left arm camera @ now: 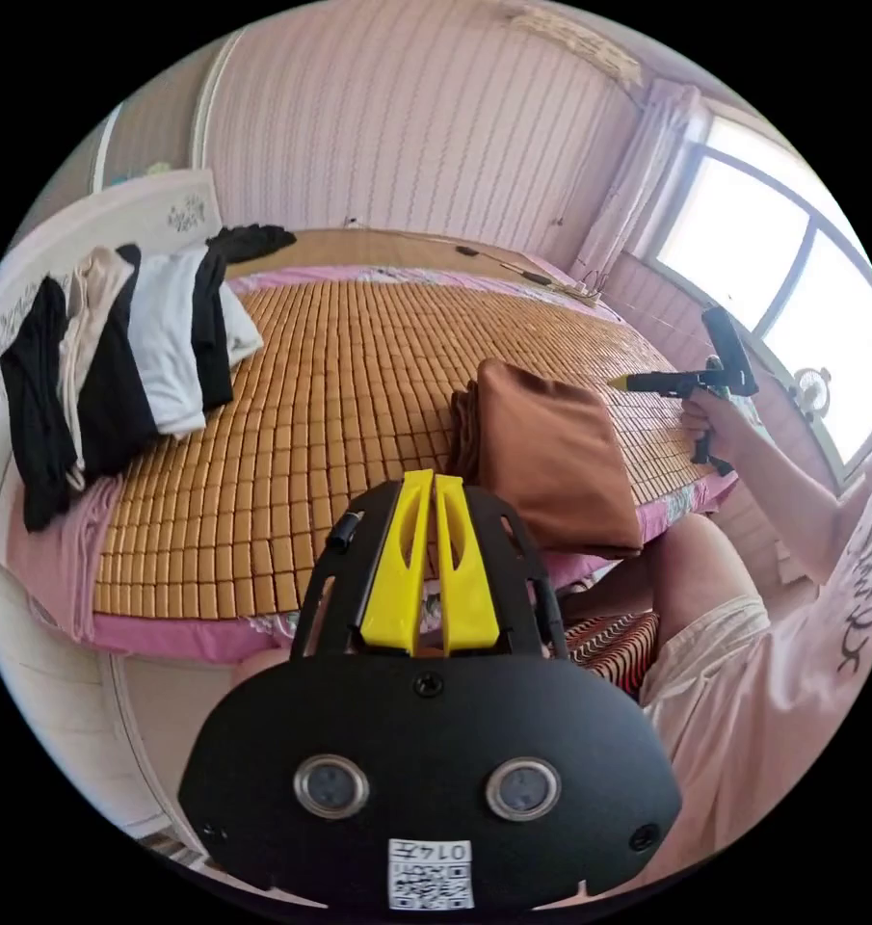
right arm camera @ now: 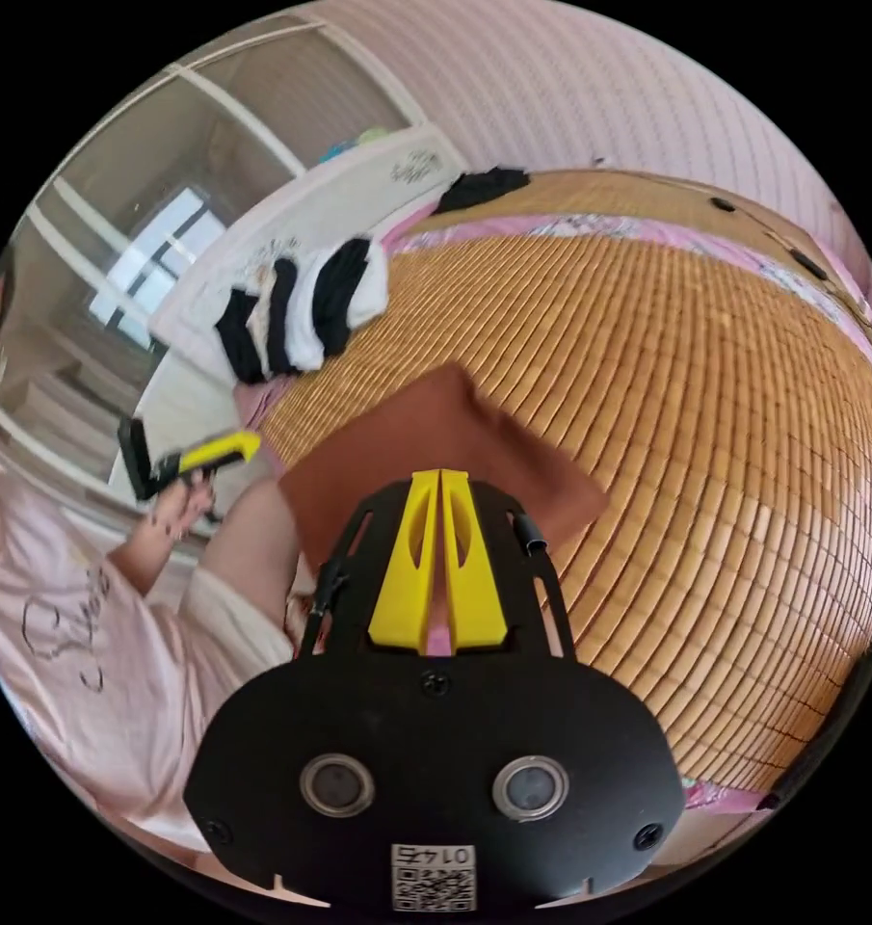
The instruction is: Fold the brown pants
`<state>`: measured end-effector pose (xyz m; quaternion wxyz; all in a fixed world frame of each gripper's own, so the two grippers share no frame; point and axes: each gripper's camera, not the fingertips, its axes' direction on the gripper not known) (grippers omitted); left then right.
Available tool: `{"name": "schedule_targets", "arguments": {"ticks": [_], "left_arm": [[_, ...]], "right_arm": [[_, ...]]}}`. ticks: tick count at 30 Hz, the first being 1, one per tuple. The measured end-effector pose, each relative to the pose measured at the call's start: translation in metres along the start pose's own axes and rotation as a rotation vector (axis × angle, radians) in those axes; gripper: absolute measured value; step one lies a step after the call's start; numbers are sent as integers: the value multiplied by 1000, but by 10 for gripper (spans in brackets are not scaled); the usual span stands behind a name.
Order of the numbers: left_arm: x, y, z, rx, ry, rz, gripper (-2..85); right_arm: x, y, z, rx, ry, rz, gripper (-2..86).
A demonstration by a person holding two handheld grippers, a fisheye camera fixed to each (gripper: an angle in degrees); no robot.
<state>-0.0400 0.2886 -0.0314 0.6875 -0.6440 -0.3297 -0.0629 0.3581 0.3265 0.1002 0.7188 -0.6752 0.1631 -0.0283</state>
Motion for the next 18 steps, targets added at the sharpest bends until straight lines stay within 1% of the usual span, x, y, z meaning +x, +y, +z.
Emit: {"name": "schedule_targets", "arguments": {"ticks": [1, 3, 4, 5, 6, 7, 8, 10, 11, 13, 14, 15, 17, 18], "left_arm": [[13, -6, -8, 32, -10, 67, -2], [30, -17, -9, 57, 99, 115, -7], [41, -24, -5, 67, 185, 138, -8], [49, -28, 4, 72, 217, 144, -9], [53, -30, 10, 65, 216, 149, -9], [60, -33, 28, 16, 197, 161, -9], [64, -32, 51, -80, 136, 166, -10], [69, -26, 78, -193, 49, 207, -10], [70, -20, 80, -172, 27, 230, -10], [72, -19, 75, -161, 23, 229, -10], [75, -22, 71, -173, 10, 233, -10], [77, -23, 67, -171, 4, 245, -10], [82, -28, 56, -144, -22, 272, -10], [83, -29, 54, -137, -19, 275, -10]], "right_arm": [[-9, 7, 9, -50, -17, -13, -2], [-42, 32, 47, -208, -78, -65, -4], [-49, 37, 58, -240, -76, -81, -4], [-57, 45, 72, -251, -6, -74, -5], [-59, 50, 83, -242, 49, -65, -7], [-57, 52, 87, -240, 65, -53, -7], [-53, 54, 94, -245, 50, -35, -8], [-46, 55, 97, -243, -11, 11, -8], [-43, 54, 92, -250, -47, 31, -7], [-42, 52, 71, -211, -115, 0, -5], [-38, 48, 48, -116, -113, -4, -4], [-32, 39, 26, -26, -71, 2, -4], [-22, 16, 3, 78, 12, -8, -3], [-15, -5, -1, 92, 46, -26, -3]]}}
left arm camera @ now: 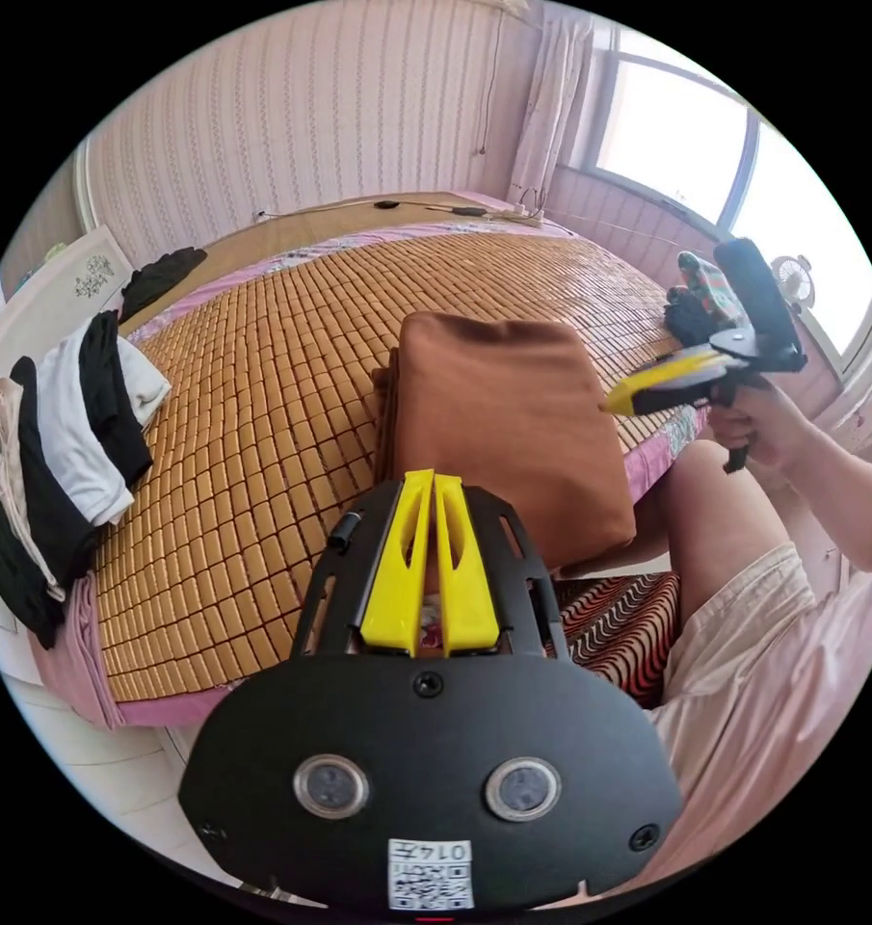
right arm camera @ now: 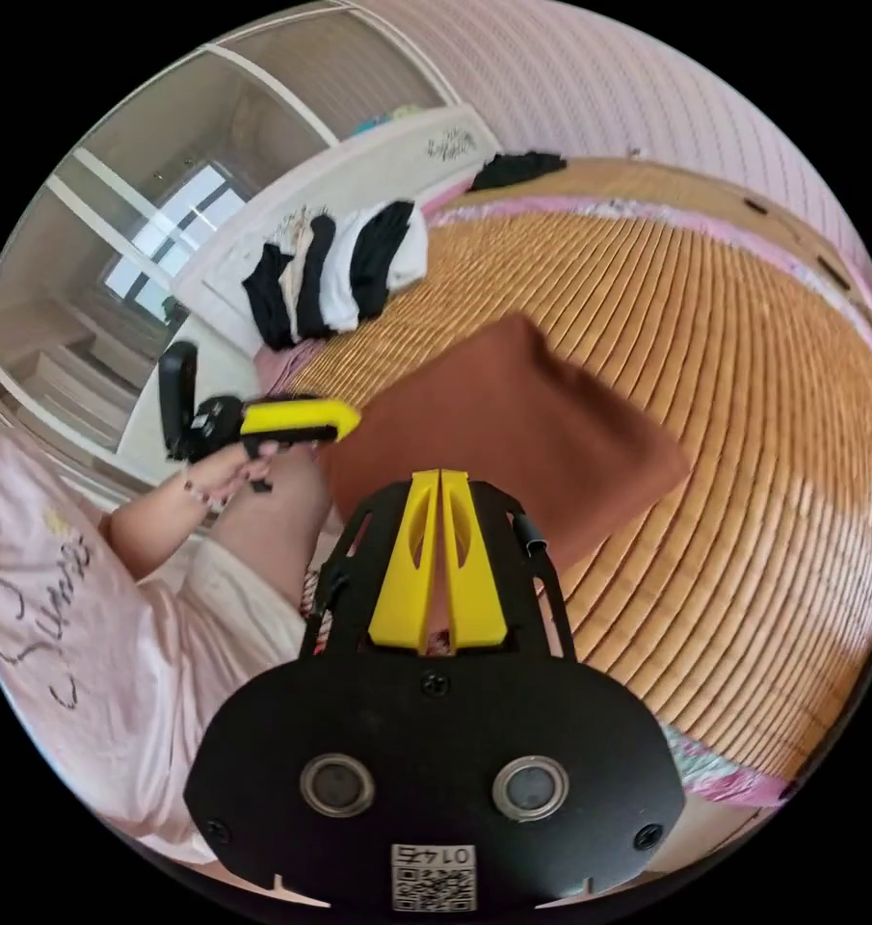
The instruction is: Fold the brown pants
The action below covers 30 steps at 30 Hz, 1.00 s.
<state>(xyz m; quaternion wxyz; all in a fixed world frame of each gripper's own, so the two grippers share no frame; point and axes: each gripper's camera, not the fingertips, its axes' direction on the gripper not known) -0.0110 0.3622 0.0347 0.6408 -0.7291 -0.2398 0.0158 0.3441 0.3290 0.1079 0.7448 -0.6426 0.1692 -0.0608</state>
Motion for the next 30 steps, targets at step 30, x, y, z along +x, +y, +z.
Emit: {"name": "schedule_targets", "arguments": {"ticks": [30], "left_arm": [[-69, -101, 117, -224, 341, -215, 233]], "right_arm": [[96, 100, -33, 105, -89, 637, 166]]}}
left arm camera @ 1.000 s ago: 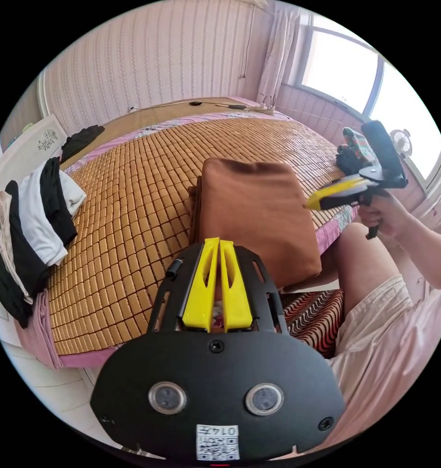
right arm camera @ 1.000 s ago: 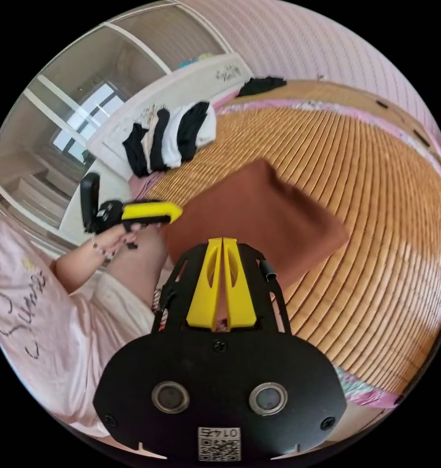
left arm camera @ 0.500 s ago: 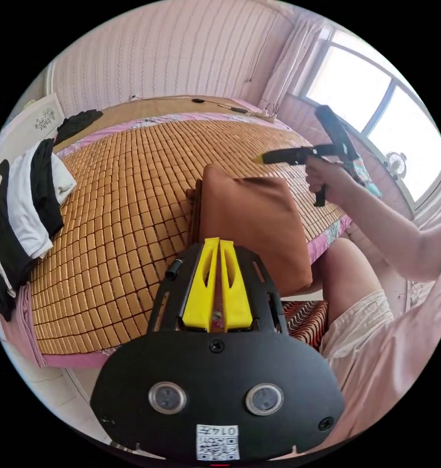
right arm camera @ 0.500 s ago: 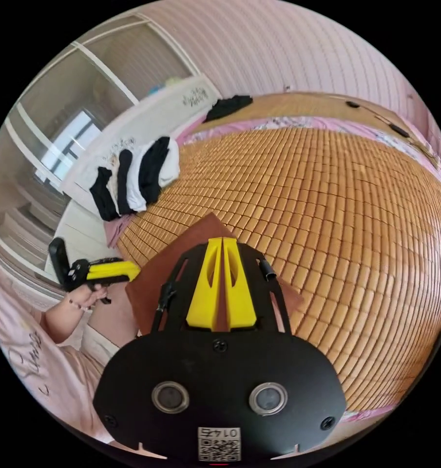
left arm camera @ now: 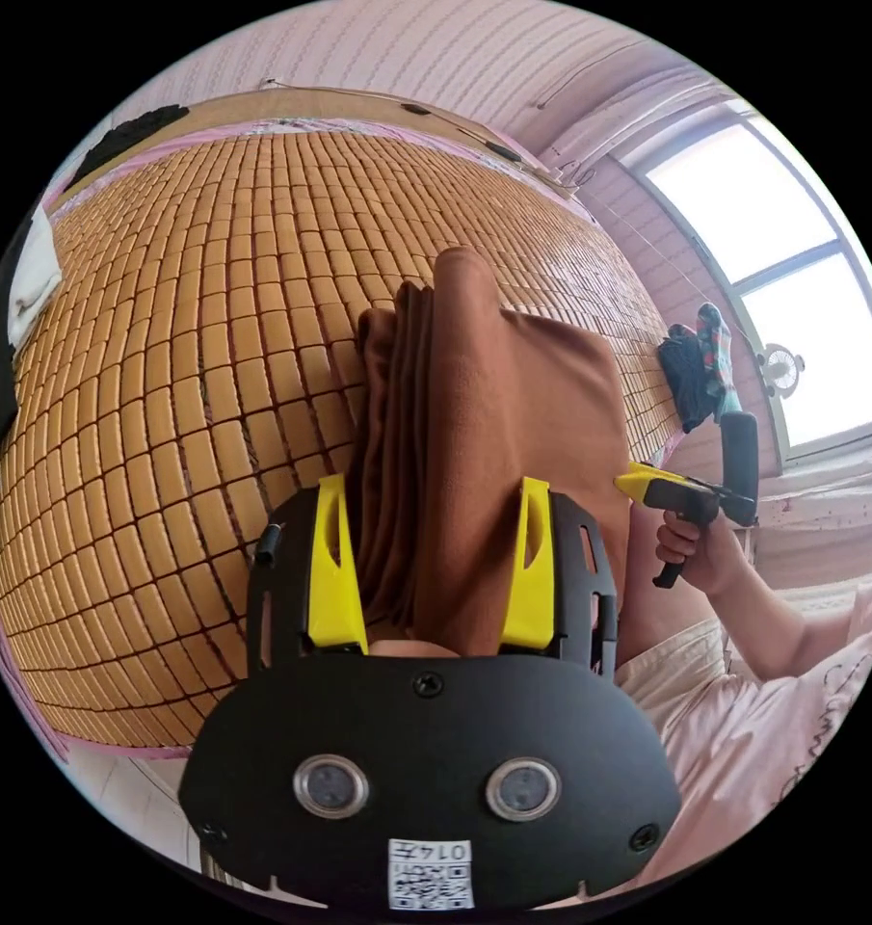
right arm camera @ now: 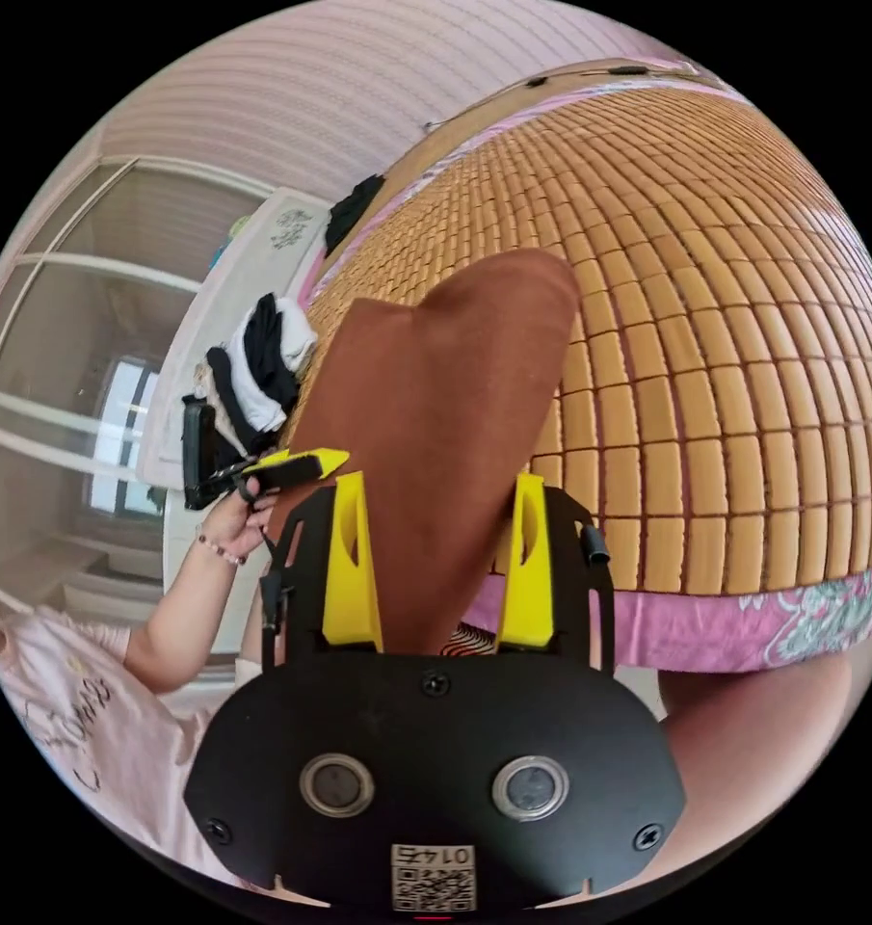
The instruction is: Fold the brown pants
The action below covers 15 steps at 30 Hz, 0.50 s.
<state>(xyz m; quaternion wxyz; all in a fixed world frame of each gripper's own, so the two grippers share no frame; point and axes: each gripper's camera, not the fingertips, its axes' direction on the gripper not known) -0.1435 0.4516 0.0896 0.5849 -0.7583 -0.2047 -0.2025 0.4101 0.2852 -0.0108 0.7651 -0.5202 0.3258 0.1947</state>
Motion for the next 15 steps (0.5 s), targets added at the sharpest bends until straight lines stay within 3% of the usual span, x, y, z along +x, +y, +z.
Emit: {"name": "schedule_targets", "arguments": {"ticks": [8, 15], "left_arm": [[12, -23, 14, 12, -69, 58, 233], [11, -31, 23, 76, -58, 88, 233]], "right_arm": [[33, 11, -22, 62, -216, 46, 136], [6, 20, -30, 84, -122, -13, 138]]}}
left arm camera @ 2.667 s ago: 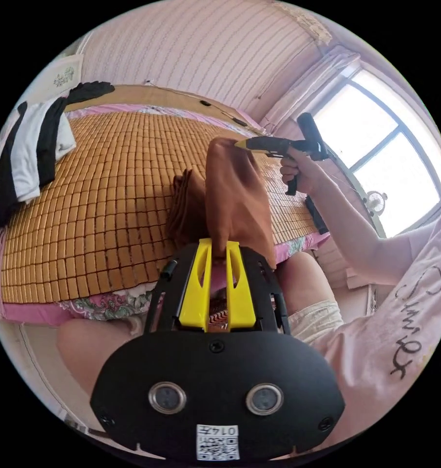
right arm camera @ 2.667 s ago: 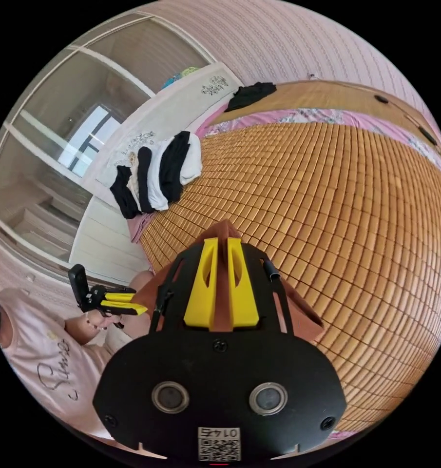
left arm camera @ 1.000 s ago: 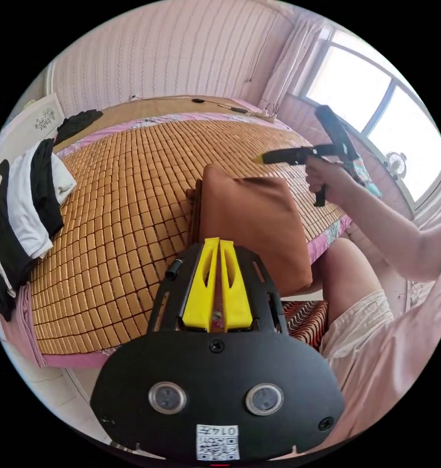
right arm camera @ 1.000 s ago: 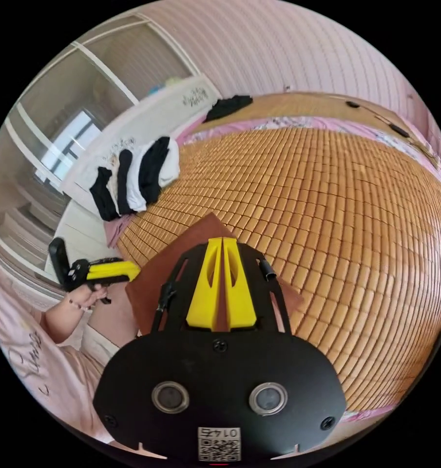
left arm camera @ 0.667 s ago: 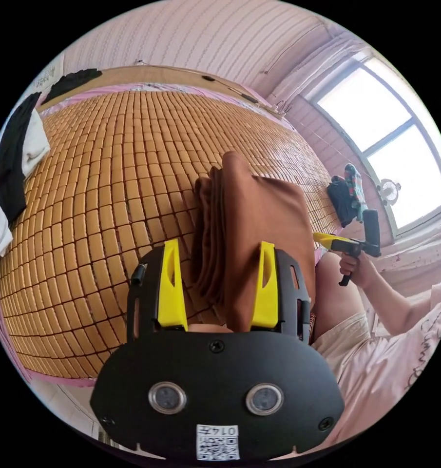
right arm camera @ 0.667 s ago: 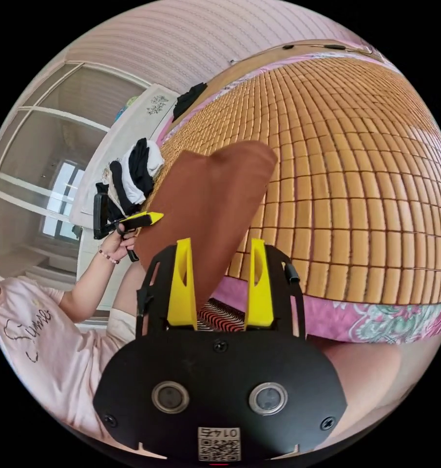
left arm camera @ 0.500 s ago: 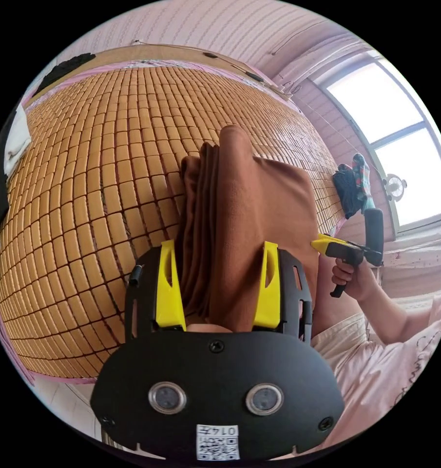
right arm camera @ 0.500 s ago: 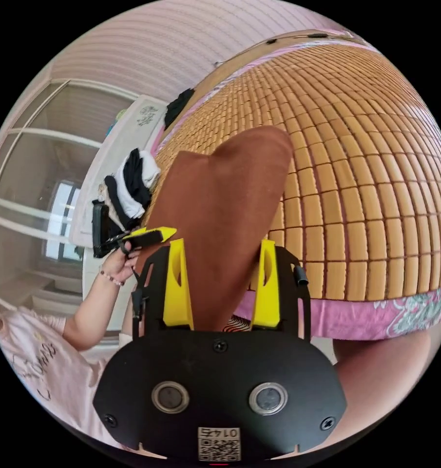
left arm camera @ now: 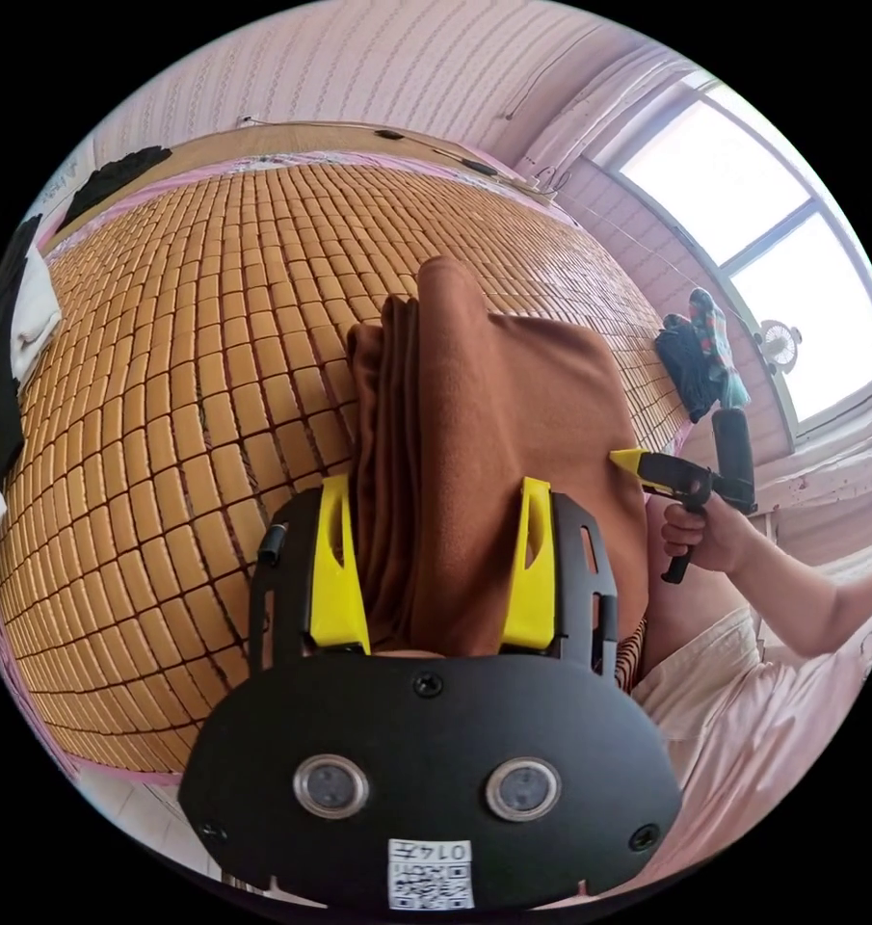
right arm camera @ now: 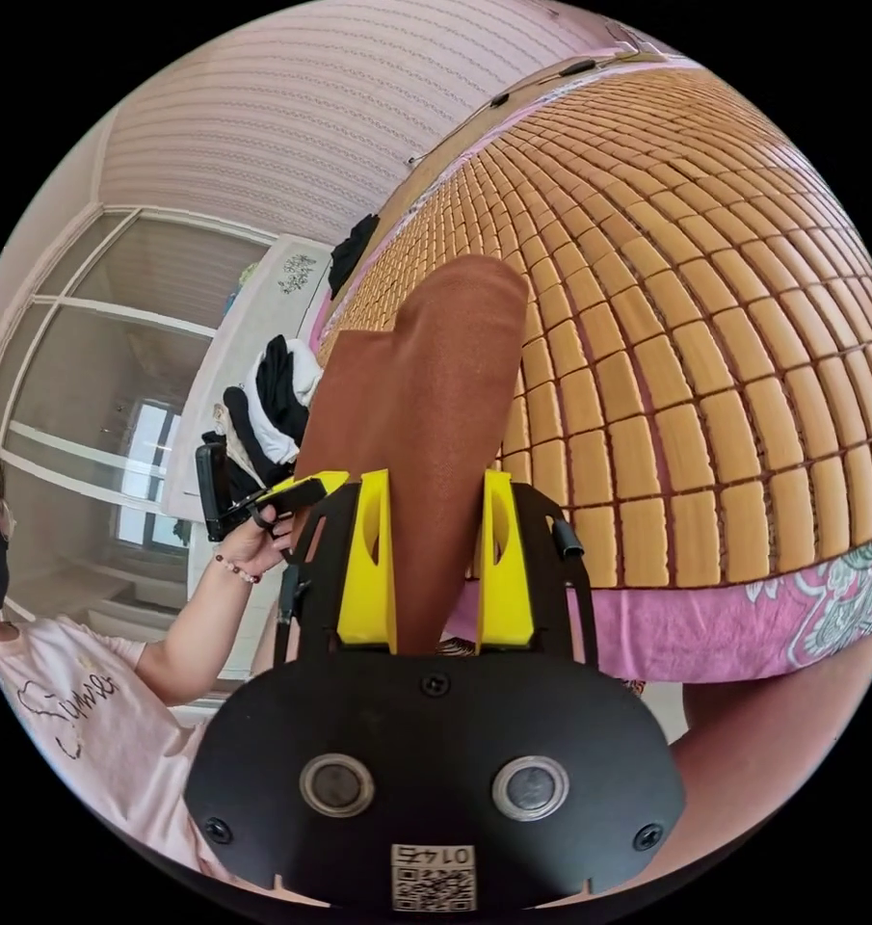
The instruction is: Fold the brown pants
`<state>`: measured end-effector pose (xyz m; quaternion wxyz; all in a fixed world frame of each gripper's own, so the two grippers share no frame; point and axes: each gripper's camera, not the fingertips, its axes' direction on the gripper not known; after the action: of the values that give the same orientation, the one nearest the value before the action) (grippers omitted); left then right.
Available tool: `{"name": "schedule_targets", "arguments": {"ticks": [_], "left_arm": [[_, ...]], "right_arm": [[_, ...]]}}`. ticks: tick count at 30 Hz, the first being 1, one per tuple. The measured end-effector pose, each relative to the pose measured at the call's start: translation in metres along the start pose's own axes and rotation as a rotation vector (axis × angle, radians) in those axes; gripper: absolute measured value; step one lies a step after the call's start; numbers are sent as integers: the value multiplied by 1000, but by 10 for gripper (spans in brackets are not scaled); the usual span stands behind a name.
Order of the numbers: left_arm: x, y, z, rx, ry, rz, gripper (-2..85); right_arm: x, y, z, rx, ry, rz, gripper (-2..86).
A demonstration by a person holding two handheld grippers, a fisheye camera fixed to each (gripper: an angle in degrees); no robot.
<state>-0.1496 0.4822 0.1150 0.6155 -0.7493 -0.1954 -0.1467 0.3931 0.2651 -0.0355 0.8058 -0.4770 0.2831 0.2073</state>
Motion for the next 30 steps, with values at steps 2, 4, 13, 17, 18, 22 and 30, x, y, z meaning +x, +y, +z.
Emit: {"name": "schedule_targets", "arguments": {"ticks": [2, 4, 13, 17, 18, 22, 30], "left_arm": [[0, -4, 4, 13, 6, -1, 233], [1, -7, 7, 20, 8, -3, 235], [6, -25, 22, 38, 24, 6, 220], [10, -35, 26, 24, 39, 4, 186], [11, -36, 26, 20, 36, 5, 182], [22, -44, 27, -5, 20, 8, 143], [47, -33, 33, 70, 135, -69, 101]], "right_arm": [[-10, 0, 0, -17, 14, -36, 145], [-19, 1, 1, -25, 23, -64, 156], [-62, 14, 7, -17, 144, -75, 131], [-112, 17, 11, -32, 258, -154, 91], [-131, 18, 14, -38, 317, -200, 85], [-168, 22, 10, -47, 349, -282, 80], [-250, 53, -30, -48, 443, -583, 76]]}}
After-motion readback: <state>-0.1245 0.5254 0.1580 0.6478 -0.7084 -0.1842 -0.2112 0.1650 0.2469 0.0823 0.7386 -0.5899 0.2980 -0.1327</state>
